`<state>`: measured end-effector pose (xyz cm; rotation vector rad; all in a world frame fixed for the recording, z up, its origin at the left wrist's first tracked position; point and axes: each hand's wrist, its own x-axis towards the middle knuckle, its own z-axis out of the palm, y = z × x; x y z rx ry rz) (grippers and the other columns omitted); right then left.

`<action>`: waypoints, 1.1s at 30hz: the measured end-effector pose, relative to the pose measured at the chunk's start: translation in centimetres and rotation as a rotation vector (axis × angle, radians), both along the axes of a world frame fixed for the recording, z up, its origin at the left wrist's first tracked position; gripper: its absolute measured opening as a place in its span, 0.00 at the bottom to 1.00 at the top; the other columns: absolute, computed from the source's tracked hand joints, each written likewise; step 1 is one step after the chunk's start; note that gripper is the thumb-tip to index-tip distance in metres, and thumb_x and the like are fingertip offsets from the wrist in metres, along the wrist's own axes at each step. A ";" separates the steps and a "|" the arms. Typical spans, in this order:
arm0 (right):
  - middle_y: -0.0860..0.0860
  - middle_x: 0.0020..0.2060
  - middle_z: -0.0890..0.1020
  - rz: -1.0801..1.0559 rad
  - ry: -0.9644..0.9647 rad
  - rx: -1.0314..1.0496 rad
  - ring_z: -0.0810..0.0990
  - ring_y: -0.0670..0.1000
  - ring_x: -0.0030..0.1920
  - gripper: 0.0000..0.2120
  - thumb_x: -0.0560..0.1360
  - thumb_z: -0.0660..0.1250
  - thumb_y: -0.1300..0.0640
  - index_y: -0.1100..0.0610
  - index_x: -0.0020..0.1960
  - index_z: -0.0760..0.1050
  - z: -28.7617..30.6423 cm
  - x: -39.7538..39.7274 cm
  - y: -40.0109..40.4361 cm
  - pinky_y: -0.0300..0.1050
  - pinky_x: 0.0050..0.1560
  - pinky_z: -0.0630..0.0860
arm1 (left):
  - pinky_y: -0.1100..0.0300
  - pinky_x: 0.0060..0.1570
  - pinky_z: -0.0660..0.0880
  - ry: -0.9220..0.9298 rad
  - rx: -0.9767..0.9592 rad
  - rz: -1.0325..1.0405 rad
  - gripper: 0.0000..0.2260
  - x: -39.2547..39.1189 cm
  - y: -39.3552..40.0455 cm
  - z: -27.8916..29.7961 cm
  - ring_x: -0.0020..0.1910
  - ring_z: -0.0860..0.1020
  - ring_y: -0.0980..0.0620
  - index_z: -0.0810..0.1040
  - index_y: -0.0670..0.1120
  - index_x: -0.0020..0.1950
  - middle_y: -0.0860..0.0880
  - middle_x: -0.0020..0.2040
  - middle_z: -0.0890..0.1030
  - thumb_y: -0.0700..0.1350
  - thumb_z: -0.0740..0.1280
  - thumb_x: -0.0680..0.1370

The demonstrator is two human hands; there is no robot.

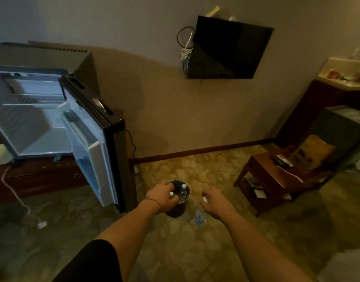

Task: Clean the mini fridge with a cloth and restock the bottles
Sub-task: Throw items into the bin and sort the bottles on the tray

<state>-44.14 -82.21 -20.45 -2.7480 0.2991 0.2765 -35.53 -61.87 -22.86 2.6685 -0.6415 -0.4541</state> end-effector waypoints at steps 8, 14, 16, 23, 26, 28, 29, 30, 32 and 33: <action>0.54 0.60 0.73 -0.001 0.017 0.014 0.75 0.54 0.59 0.13 0.79 0.63 0.53 0.57 0.61 0.76 -2.1 6.7 -6.0 0.42 0.53 0.70 | 0.52 0.57 0.76 0.004 0.046 0.009 0.24 6.3 -5.2 -1.3 0.60 0.73 0.48 0.72 0.50 0.68 0.48 0.63 0.72 0.62 0.62 0.77; 0.55 0.60 0.75 0.028 0.019 0.028 0.76 0.56 0.58 0.15 0.79 0.64 0.52 0.58 0.62 0.76 -2.8 16.2 -9.2 0.49 0.57 0.76 | 0.51 0.57 0.75 0.022 0.054 -0.002 0.23 15.1 -10.1 -2.3 0.60 0.73 0.47 0.71 0.50 0.67 0.48 0.64 0.72 0.61 0.62 0.77; 0.54 0.62 0.74 0.033 0.039 0.017 0.76 0.55 0.59 0.16 0.79 0.64 0.51 0.57 0.64 0.75 -2.8 19.8 -10.2 0.48 0.58 0.75 | 0.52 0.58 0.74 0.028 0.047 0.008 0.24 18.5 -11.6 -2.3 0.62 0.73 0.47 0.71 0.50 0.68 0.48 0.65 0.71 0.61 0.62 0.77; 0.52 0.64 0.74 0.024 0.056 0.046 0.75 0.54 0.60 0.17 0.78 0.66 0.52 0.53 0.66 0.75 -4.1 31.4 -13.1 0.50 0.60 0.77 | 0.52 0.58 0.74 0.072 0.042 0.068 0.24 27.6 -14.5 -4.1 0.61 0.73 0.48 0.70 0.50 0.70 0.48 0.66 0.71 0.61 0.61 0.78; 0.52 0.64 0.73 0.086 0.063 0.038 0.75 0.54 0.60 0.16 0.79 0.65 0.53 0.55 0.66 0.75 -5.5 34.8 -13.6 0.51 0.60 0.76 | 0.52 0.58 0.74 0.091 0.069 0.101 0.25 29.9 -14.4 -5.8 0.61 0.73 0.48 0.70 0.50 0.69 0.48 0.66 0.72 0.62 0.61 0.77; 0.52 0.64 0.73 0.124 0.058 0.039 0.76 0.54 0.59 0.16 0.80 0.64 0.53 0.56 0.67 0.74 -6.7 36.8 -14.0 0.48 0.58 0.76 | 0.52 0.57 0.74 0.117 0.092 0.136 0.26 31.2 -14.3 -7.3 0.61 0.73 0.48 0.71 0.50 0.69 0.49 0.65 0.71 0.63 0.61 0.77; 0.52 0.64 0.73 0.145 0.063 0.037 0.76 0.54 0.59 0.16 0.80 0.64 0.53 0.57 0.67 0.74 -7.6 37.7 -14.2 0.47 0.57 0.75 | 0.51 0.58 0.75 0.125 0.105 0.148 0.26 31.7 -14.2 -8.2 0.62 0.73 0.47 0.71 0.49 0.69 0.48 0.65 0.71 0.63 0.60 0.76; 0.52 0.63 0.73 0.170 0.064 0.037 0.76 0.55 0.59 0.16 0.80 0.64 0.53 0.57 0.67 0.74 -8.5 38.7 -14.4 0.47 0.56 0.75 | 0.50 0.58 0.75 0.135 0.116 0.162 0.27 32.3 -14.2 -9.2 0.62 0.73 0.47 0.71 0.49 0.69 0.48 0.65 0.71 0.64 0.60 0.76; 0.53 0.63 0.73 0.223 0.074 0.037 0.76 0.56 0.58 0.16 0.80 0.64 0.53 0.58 0.65 0.74 -10.9 40.9 -14.8 0.48 0.55 0.75 | 0.49 0.59 0.74 0.159 0.132 0.204 0.27 33.7 -14.6 -11.5 0.63 0.72 0.46 0.71 0.49 0.69 0.48 0.65 0.71 0.63 0.61 0.76; 0.54 0.64 0.73 0.250 0.085 0.030 0.76 0.56 0.59 0.16 0.80 0.64 0.53 0.58 0.65 0.74 -12.3 42.2 -15.1 0.47 0.55 0.75 | 0.49 0.60 0.74 0.168 0.138 0.227 0.26 34.4 -14.9 -12.8 0.63 0.72 0.46 0.71 0.49 0.69 0.47 0.65 0.71 0.63 0.61 0.76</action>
